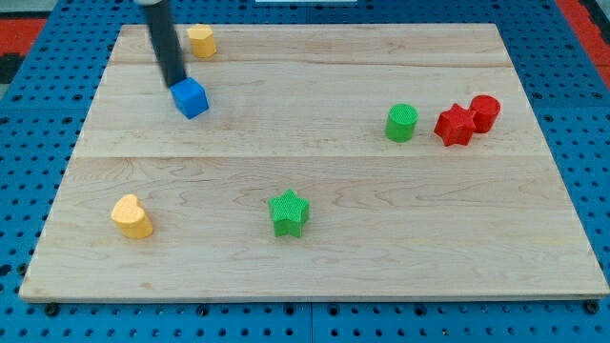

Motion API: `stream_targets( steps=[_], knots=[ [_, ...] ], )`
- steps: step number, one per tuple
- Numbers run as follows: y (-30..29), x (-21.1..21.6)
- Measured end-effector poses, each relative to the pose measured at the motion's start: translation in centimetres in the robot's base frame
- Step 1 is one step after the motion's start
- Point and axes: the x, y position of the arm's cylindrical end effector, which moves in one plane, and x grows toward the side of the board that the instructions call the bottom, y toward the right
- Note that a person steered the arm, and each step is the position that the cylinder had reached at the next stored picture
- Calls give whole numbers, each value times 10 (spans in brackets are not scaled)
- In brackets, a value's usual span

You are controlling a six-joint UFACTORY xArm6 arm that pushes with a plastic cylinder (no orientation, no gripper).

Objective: Move the blue cube to center left

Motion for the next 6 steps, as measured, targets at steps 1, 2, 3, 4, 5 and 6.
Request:
stream_targets(
  steps=[1,2,3,4,5,6],
  knots=[
    [27,-25],
    [72,-17],
    [26,51],
    [-33,71],
    [-30,49],
    [-44,-22]
  ],
)
